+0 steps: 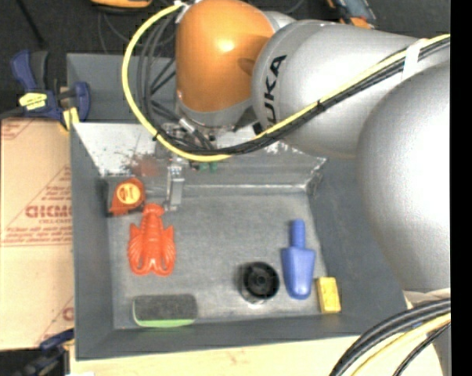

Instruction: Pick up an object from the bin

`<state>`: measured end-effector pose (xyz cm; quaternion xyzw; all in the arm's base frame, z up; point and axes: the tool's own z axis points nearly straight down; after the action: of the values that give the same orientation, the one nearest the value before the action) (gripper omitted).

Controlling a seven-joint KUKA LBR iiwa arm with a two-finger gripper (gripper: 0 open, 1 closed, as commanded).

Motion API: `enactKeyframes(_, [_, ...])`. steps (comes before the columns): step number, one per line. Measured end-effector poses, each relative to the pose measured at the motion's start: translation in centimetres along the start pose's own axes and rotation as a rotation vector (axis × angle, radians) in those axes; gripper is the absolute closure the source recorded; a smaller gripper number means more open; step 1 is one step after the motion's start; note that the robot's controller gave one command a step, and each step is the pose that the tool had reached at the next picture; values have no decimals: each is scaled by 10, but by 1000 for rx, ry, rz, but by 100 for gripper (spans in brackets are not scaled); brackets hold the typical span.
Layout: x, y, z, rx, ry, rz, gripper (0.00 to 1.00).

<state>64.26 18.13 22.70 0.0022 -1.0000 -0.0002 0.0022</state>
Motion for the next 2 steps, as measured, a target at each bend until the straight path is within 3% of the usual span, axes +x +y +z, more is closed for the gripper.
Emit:
enactKeyframes(1, [-1,-1,-5,-1,-6,3,0])
enactKeyframes(2, [18,7,36,-2,-10,84,0])
